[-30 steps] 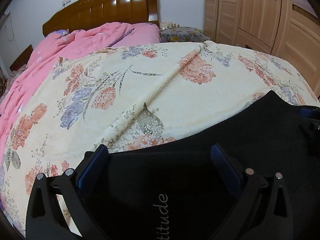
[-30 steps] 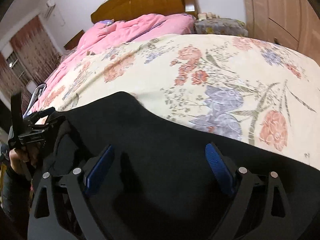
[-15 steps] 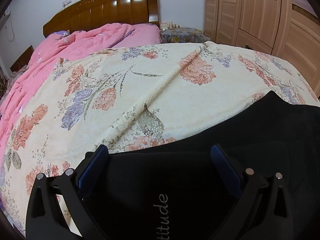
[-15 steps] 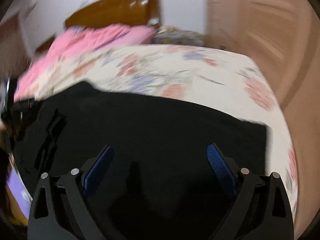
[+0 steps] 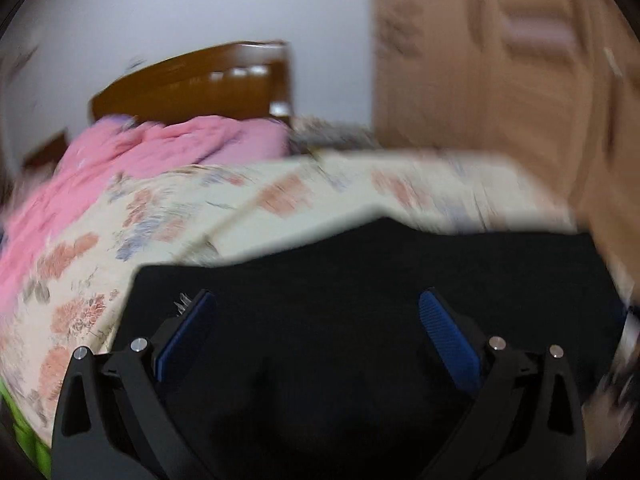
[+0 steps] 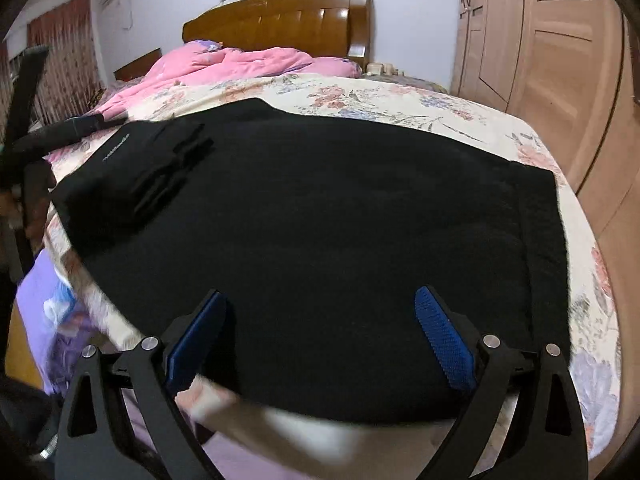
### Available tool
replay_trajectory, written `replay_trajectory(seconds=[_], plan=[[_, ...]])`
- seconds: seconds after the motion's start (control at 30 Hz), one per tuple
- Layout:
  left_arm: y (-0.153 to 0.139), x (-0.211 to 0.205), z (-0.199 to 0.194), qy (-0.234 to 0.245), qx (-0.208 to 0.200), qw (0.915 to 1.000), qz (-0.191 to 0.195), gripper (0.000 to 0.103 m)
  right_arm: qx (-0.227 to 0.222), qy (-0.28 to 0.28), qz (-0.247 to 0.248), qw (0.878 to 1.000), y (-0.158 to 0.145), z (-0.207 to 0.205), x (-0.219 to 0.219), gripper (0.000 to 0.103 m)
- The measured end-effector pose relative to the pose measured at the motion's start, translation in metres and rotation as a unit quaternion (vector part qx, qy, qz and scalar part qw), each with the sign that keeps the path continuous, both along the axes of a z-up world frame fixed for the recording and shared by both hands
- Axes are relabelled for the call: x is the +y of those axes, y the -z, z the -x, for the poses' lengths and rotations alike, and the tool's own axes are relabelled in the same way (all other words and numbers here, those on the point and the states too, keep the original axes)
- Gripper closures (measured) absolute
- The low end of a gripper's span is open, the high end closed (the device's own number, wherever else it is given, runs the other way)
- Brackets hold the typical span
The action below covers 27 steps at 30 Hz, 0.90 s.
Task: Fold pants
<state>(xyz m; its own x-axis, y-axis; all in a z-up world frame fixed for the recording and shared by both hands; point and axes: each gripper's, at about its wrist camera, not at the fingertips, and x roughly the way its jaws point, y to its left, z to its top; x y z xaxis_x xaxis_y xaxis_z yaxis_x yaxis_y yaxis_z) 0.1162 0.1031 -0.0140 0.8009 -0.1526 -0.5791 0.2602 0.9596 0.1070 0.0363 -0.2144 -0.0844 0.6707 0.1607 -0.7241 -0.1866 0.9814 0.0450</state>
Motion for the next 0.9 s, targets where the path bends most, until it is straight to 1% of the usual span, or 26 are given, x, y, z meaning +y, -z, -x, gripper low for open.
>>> replay_trajectory(seconds=[0.03, 0.07, 0.1, 0.13, 0.17, 0.2, 0.23, 0.3, 0.33, 0.4, 0.43, 0.53, 0.6, 0.67, 0.7, 0.77, 0.83, 0.87, 0.9], plan=[[0.014, -0.013, 0.004, -0.002, 0.011, 0.9987, -0.049, 0.002, 0.001, 0.0, -0.011, 1.0, -0.002, 0.011, -0.008, 0.011], [0.029, -0.02, 0.004, -0.003, 0.029, 0.996, -0.084, 0.002, 0.006, 0.003, -0.019, 1.0, -0.002, 0.018, -0.015, 0.011], [0.039, -0.021, 0.003, -0.002, 0.044, 0.9945, -0.095, 0.001, 0.008, 0.013, -0.03, 0.999, -0.001, 0.027, -0.024, 0.011], [0.046, -0.013, 0.005, 0.0, 0.04, 0.9972, -0.063, 0.001, 0.005, 0.016, -0.051, 0.999, -0.002, 0.037, -0.033, 0.011], [0.049, -0.002, 0.003, -0.007, 0.049, 0.9987, -0.016, 0.001, -0.001, 0.018, -0.076, 0.997, -0.003, 0.047, -0.042, 0.011], [0.054, 0.01, -0.002, -0.01, 0.073, 0.9968, 0.031, 0.001, -0.005, 0.024, -0.1, 0.995, -0.004, 0.057, -0.053, 0.011], [0.056, 0.018, -0.005, -0.012, 0.082, 0.9943, 0.067, 0.001, -0.008, 0.04, -0.121, 0.992, -0.003, 0.067, -0.069, 0.011], [0.057, 0.009, -0.006, -0.008, 0.07, 0.9969, 0.036, 0.001, -0.007, 0.068, -0.154, 0.986, 0.003, 0.077, -0.092, 0.011], [0.057, 0.009, -0.007, -0.013, 0.072, 0.9967, 0.036, 0.001, -0.005, 0.086, -0.186, 0.979, 0.007, 0.081, -0.107, 0.01], [0.057, 0.009, -0.009, -0.021, 0.077, 0.996, 0.04, 0.001, -0.007, 0.102, -0.237, 0.966, 0.011, 0.082, -0.122, 0.01], [0.057, 0.008, -0.008, -0.023, 0.076, 0.9962, 0.038, 0.001, -0.011, 0.106, -0.252, 0.962, 0.011, 0.08, -0.125, 0.01], [0.058, 0.007, -0.006, -0.024, 0.072, 0.9965, 0.036, 0.001, -0.012, 0.102, -0.258, 0.961, 0.006, 0.068, -0.121, 0.01], [0.059, 0.008, -0.007, -0.023, 0.074, 0.9964, 0.036, 0.001, 0.011, 0.116, -0.259, 0.959, 0.009, 0.055, -0.119, 0.01], [0.058, 0.008, -0.006, -0.023, 0.077, 0.9961, 0.035, 0.001, 0.04, 0.122, -0.28, 0.951, 0.014, 0.039, -0.118, 0.008], [0.058, 0.008, -0.007, -0.023, 0.078, 0.9961, 0.035, 0.001, 0.038, 0.125, -0.281, 0.951, 0.015, 0.037, -0.116, 0.008], [0.058, 0.009, -0.005, -0.023, 0.077, 0.9961, 0.036, 0.001, 0.053, 0.134, -0.282, 0.948, 0.015, 0.027, -0.114, 0.008], [0.057, 0.008, -0.004, -0.026, 0.082, 0.9957, 0.034, 0.001, 0.062, 0.144, -0.296, 0.942, 0.016, 0.016, -0.116, 0.008], [0.054, 0.007, -0.004, -0.033, 0.087, 0.9953, 0.028, 0.001, 0.063, 0.156, -0.301, 0.939, 0.015, 0.014, -0.118, 0.008], [0.046, 0.003, -0.001, -0.051, 0.09, 0.9945, 0.018, 0.003, 0.067, 0.165, -0.306, 0.935, 0.015, 0.013, -0.12, 0.008]])
